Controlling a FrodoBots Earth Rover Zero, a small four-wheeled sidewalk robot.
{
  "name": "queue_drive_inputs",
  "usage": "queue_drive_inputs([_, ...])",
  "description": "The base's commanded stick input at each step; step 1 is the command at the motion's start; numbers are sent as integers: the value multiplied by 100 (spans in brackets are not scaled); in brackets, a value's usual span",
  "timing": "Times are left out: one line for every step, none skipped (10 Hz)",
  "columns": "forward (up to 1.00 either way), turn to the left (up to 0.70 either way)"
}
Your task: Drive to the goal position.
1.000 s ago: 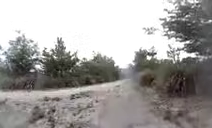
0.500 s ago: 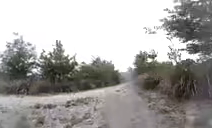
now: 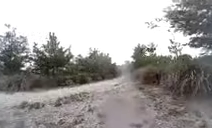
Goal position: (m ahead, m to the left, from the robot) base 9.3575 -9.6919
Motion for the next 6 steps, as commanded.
queue_drive_inputs([60,0])
queue_drive_inputs([60,0])
queue_drive_inputs([60,0])
queue_drive_inputs([60,0])
queue_drive_inputs([60,0])
queue_drive_inputs([60,0])
